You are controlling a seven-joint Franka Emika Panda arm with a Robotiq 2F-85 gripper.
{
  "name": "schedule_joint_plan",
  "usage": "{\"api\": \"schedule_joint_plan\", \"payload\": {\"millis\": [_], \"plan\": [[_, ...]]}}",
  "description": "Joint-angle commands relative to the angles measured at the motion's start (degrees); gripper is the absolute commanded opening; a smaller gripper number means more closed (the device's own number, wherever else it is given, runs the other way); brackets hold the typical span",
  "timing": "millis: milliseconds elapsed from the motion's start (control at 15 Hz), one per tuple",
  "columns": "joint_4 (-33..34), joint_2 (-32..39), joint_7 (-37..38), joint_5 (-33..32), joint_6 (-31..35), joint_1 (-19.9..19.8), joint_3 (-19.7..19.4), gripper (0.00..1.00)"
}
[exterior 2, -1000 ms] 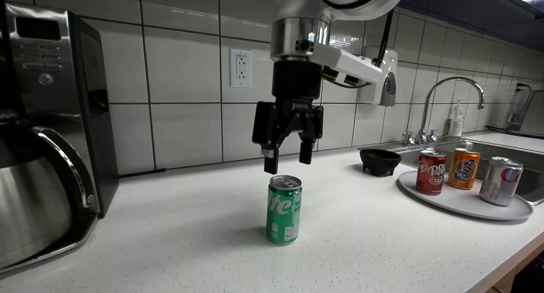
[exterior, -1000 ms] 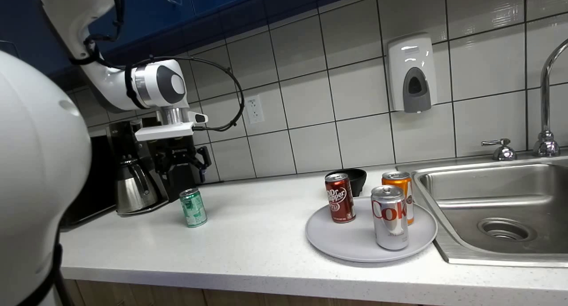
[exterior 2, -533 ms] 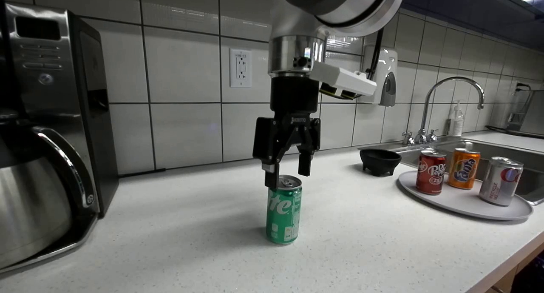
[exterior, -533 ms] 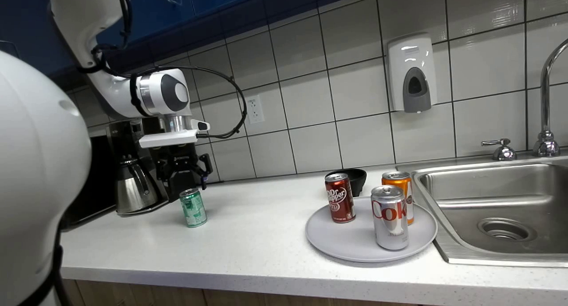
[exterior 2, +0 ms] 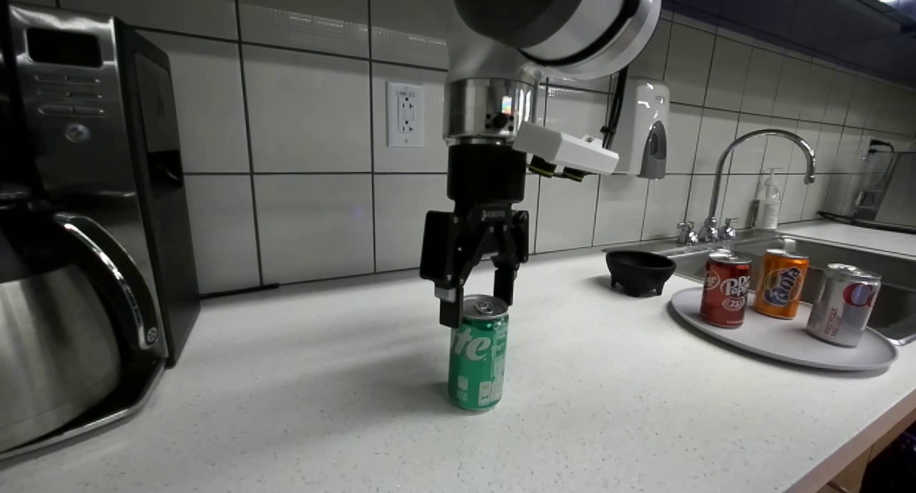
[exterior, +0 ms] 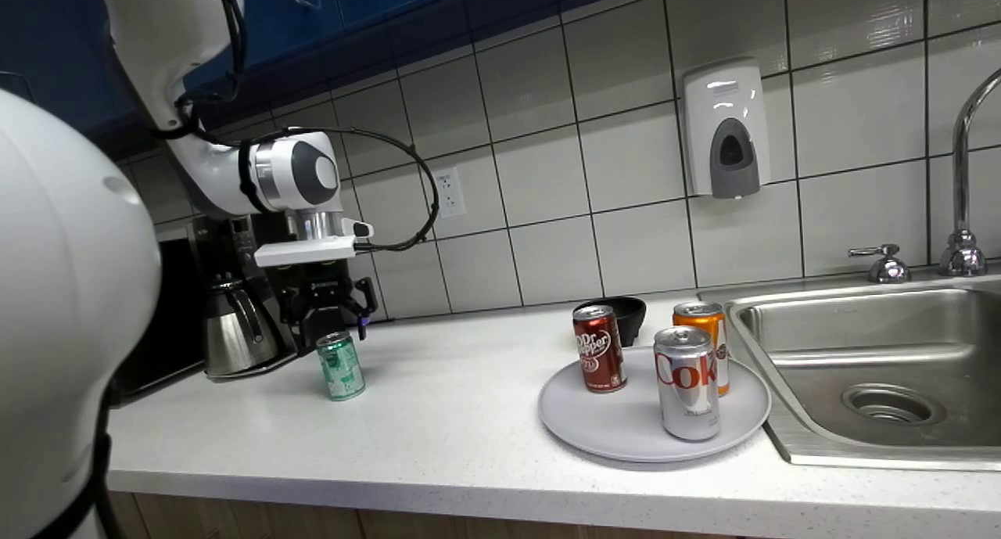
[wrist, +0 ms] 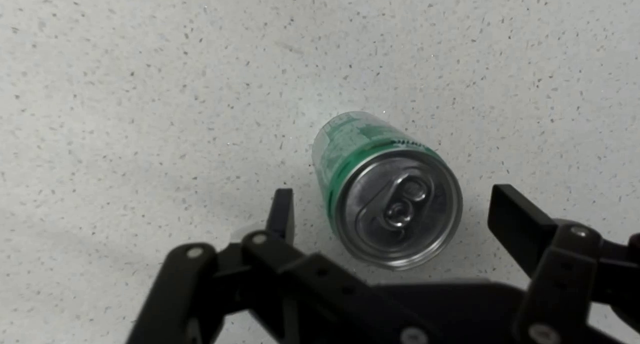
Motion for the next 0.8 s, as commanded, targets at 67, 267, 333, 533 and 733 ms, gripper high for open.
{"api": "schedule_joint_plan", "payload": {"millis": [67, 267, 333, 533, 733], "plan": [[2.4, 1.6, -2.4, 0.0, -2.2, -0.8, 0.5, 1.0], [2.8, 2.2, -2.7, 0.0, -2.3, -0.8, 0.5, 1.0], [2.9, 2.3, -2.7, 0.0, -2.4, -0.8, 0.5, 1.0], [3.2, 2.6, -2.8, 0.1, -2.6, -0.8, 0.6, 0.74], [3.4, 3.0, -2.9, 0.2, -2.6, -0.8, 0.6, 0.49]]}}
